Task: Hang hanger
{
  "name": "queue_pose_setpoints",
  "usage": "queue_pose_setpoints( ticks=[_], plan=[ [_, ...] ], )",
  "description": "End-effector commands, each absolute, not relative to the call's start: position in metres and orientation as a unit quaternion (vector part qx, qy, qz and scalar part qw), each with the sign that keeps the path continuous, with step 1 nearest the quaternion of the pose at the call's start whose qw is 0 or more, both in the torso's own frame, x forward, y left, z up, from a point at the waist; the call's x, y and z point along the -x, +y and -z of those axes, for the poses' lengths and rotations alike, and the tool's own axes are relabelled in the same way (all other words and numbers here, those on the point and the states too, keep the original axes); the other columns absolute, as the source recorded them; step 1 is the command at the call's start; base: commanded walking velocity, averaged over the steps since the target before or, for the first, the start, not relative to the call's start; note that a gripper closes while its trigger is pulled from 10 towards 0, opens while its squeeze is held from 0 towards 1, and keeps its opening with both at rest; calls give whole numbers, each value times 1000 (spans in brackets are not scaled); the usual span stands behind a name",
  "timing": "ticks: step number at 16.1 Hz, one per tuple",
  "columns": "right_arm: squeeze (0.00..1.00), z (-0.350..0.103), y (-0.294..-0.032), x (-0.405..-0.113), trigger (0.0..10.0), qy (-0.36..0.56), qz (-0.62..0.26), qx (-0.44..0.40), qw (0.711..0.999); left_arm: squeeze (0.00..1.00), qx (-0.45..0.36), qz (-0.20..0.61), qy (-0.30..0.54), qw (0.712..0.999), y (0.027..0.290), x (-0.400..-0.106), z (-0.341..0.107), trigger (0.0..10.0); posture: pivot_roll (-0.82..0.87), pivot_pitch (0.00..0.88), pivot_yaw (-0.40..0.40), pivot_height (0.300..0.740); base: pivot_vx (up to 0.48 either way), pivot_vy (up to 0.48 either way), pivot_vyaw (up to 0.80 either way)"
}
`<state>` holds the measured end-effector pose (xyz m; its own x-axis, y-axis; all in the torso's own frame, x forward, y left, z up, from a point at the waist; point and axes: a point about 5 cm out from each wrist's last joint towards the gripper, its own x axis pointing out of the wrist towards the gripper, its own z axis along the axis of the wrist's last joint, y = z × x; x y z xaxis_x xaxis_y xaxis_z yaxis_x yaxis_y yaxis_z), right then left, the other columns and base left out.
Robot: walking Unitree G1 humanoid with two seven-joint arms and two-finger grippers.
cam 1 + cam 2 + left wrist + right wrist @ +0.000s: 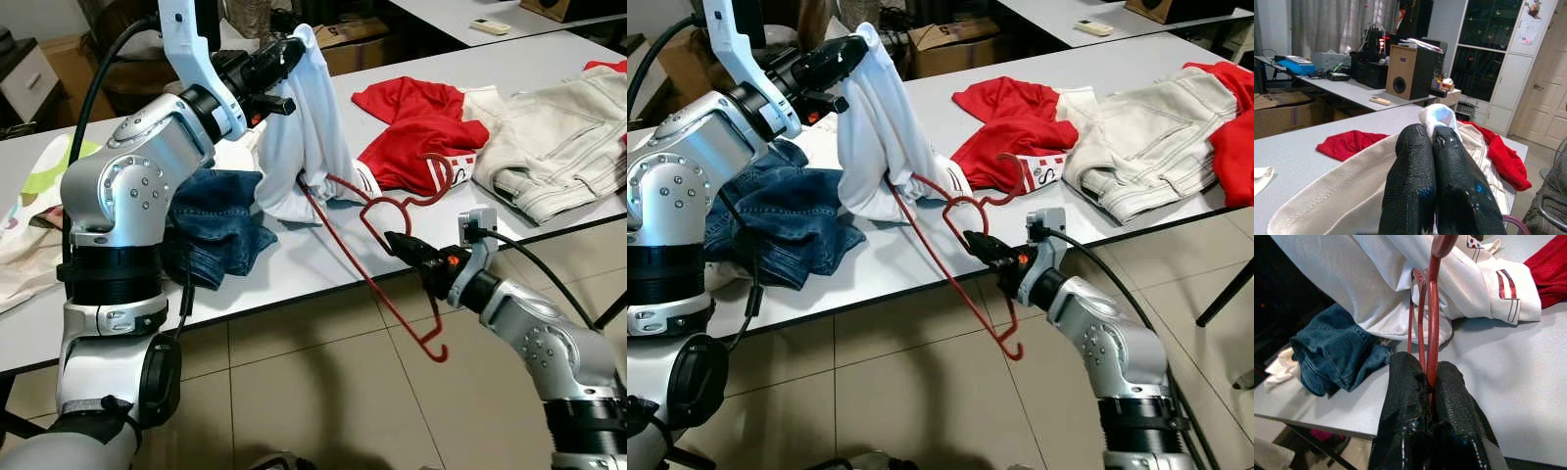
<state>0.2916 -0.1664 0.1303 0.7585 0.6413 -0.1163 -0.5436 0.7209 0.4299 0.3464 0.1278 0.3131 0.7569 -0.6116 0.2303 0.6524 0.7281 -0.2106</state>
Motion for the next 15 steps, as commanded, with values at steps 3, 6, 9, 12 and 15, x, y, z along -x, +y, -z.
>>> queue_pose_setpoints(
  ticks=[3,6,9,12,15],
  plan=[
    [0,-146,-168,-288,10000,93,-342,-189,916,0,133,249,-102,954,154,-353,-321,0,-107,0,114,740,0,0,0],
    [0,-151,-176,-270,10000,93,-355,-173,914,0,120,185,-115,969,178,-359,-324,0,-110,0,116,740,0,0,0],
    [0,-161,-197,-257,10000,81,-335,-148,927,0,86,158,-118,977,193,-362,-325,0,-123,0,129,740,0,0,0],
    [0,-188,-224,-264,10000,18,-275,-147,950,0,84,155,-113,978,199,-365,-322,0,-138,0,143,740,0,0,0],
    [0,-208,-231,-270,10000,-21,-270,-144,952,0,81,167,-104,977,195,-365,-315,0,-144,0,142,740,0,0,0]
  ],
)
